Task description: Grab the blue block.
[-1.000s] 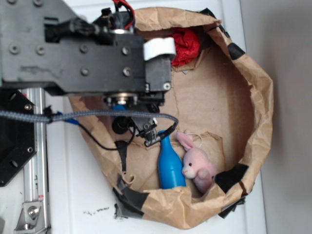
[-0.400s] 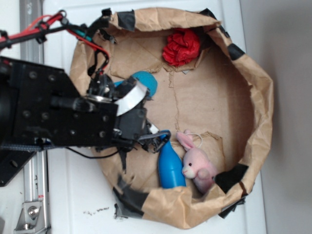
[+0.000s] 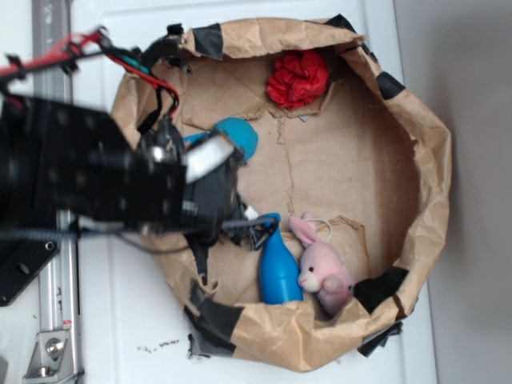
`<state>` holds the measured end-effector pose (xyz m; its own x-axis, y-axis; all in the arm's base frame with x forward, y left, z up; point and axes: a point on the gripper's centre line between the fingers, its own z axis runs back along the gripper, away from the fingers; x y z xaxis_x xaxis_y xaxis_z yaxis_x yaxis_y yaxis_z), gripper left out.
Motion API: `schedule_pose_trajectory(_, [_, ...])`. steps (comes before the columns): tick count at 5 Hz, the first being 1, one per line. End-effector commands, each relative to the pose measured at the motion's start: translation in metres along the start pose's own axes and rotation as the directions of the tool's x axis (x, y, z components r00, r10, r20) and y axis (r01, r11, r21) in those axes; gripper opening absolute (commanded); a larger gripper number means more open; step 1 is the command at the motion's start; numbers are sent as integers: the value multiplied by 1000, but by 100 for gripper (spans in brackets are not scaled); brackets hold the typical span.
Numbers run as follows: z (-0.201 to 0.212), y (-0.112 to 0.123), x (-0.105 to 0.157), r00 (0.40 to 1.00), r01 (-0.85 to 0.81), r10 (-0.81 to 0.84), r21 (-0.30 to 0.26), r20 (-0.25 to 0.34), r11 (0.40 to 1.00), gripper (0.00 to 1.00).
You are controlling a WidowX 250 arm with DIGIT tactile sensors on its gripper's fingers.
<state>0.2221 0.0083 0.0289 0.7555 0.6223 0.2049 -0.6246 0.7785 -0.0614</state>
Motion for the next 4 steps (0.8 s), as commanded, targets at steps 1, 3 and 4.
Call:
schedule_pose_trajectory(1, [-19,-7,26,1000,-10,11,-78,16,997,100])
schedule_pose_trajectory(3, [-11,-15,23,995,95,-94,-112,16,989,100])
schedule_pose_trajectory(4, [3,-13,23,990,138,-133,-143,40,980,100])
